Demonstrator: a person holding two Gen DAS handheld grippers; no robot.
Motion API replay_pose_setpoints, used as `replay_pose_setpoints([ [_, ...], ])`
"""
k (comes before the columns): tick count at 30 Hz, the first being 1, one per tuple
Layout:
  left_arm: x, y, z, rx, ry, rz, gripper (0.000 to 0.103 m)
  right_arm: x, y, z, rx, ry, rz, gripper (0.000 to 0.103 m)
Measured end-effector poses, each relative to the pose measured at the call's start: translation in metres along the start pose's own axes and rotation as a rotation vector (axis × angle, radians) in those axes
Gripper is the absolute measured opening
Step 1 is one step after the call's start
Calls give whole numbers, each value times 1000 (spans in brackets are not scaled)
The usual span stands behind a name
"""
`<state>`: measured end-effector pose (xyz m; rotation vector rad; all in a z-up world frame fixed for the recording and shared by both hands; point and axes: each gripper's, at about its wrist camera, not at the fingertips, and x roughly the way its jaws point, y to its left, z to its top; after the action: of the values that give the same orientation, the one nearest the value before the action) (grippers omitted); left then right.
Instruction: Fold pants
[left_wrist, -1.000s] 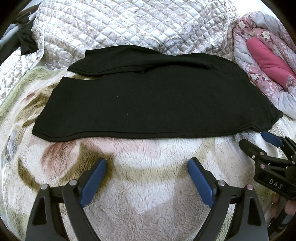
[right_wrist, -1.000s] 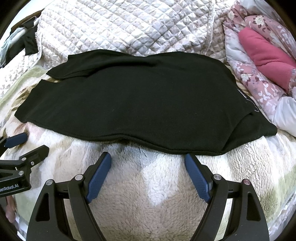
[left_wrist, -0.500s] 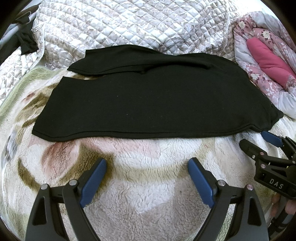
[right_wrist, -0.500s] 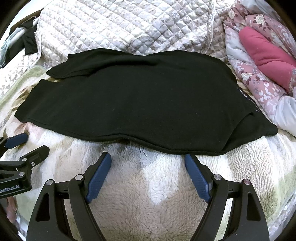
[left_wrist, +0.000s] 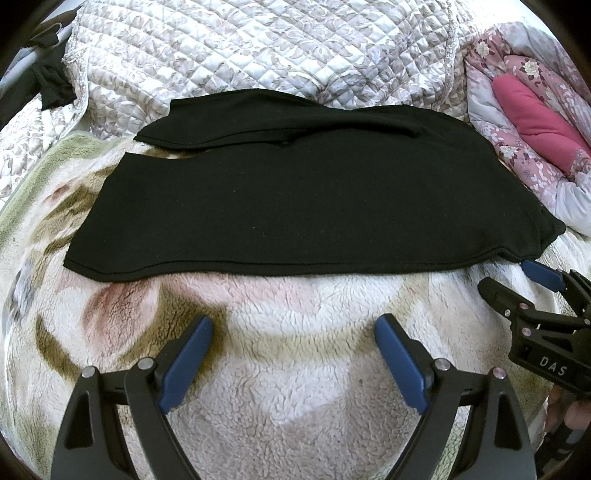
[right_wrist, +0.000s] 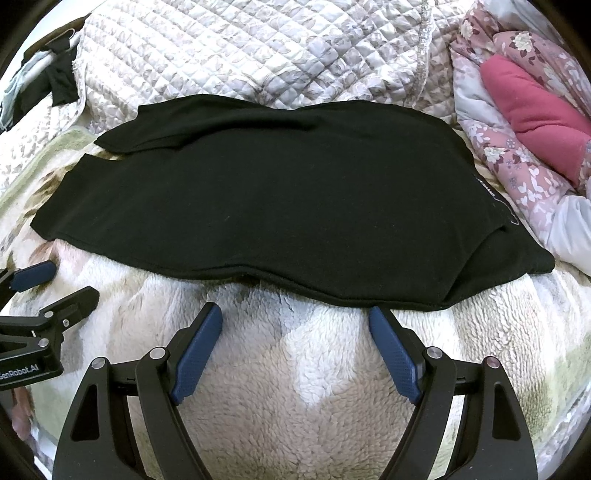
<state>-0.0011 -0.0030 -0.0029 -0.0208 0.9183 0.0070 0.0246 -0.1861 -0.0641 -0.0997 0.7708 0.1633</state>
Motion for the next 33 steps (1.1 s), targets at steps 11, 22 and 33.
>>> replay_pose_setpoints([
  [11,1,0,0,5,0,1,92,0,-2,1,-4,12,7,82],
  [22,-2,0,1,18,-2,-8,90,-6,-4,-2,-16,8,30,82],
  [33,-15,12,4,-30,-39,-80,84,-17,-29,1,49,-3,53,81],
])
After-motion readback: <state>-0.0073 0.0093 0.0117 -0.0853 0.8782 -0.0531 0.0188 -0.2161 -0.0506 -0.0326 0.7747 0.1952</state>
